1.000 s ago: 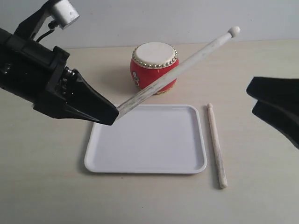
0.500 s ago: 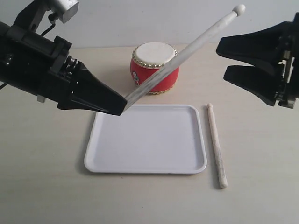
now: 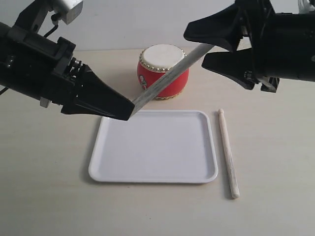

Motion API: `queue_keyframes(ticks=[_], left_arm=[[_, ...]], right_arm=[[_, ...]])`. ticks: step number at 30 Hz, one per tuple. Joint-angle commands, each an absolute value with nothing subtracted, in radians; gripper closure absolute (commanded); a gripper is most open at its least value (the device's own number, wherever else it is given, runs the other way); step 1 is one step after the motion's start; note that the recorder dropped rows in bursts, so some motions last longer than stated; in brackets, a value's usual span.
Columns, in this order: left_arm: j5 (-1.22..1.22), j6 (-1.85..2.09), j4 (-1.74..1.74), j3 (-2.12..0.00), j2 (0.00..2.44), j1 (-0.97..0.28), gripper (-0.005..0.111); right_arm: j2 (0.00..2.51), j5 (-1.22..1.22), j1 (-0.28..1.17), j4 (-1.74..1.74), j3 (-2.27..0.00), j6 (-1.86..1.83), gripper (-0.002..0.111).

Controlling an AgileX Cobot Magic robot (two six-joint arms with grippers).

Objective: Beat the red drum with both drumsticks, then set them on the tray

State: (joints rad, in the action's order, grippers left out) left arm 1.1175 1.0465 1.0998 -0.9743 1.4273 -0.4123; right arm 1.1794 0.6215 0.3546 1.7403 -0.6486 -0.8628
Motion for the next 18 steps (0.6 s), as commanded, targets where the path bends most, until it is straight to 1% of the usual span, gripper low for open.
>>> queue_keyframes(ticks=[1, 2, 3, 5, 7, 9, 11, 12, 15, 18], left_arm=[[1.12, 1.043, 1.121, -0.969, 1.42, -0.419, 0.107], [1.12, 1.043, 1.121, -0.969, 1.42, -0.419, 0.107], [1.12, 1.043, 1.121, -0.969, 1.42, -0.419, 0.107], [1.12, 1.043, 1.119, -0.969, 1.42, -0.419, 0.107], [1.124, 1.041, 1.117, -0.969, 1.42, -0.419, 0.107], [1.124, 1.019, 1.115, -0.969, 1.42, -0.419, 0.106], [1.122, 1.003, 1.115, -0.969, 1.42, -0.419, 0.103], [1.122, 0.992, 1.112, -0.969, 1.42, -0.419, 0.099], [1.12, 0.956, 1.112, -0.969, 1.42, -0.419, 0.081], [1.12, 0.916, 1.123, -0.969, 1.42, -0.419, 0.061]], right_arm=[[1.233, 0.559, 0.411, 1.744, -0.704, -0.782, 0.049], [1.238, 0.553, 0.419, 1.744, -0.713, -0.782, 0.052], [1.249, 0.552, 0.425, 1.744, -0.721, -0.782, 0.058], [1.261, 0.55, 0.435, 1.744, -0.736, -0.782, 0.074], [1.272, 0.552, 0.437, 1.744, -0.746, -0.782, 0.094], [1.276, 0.546, 0.442, 1.744, -0.755, -0.782, 0.108], [1.278, 0.556, 0.442, 1.744, -0.757, -0.782, 0.108], [1.281, 0.563, 0.442, 1.744, -0.757, -0.787, 0.108], [1.29, 0.588, 0.442, 1.744, -0.757, -0.81, 0.108], [1.293, 0.597, 0.442, 1.744, -0.757, -0.819, 0.108]])
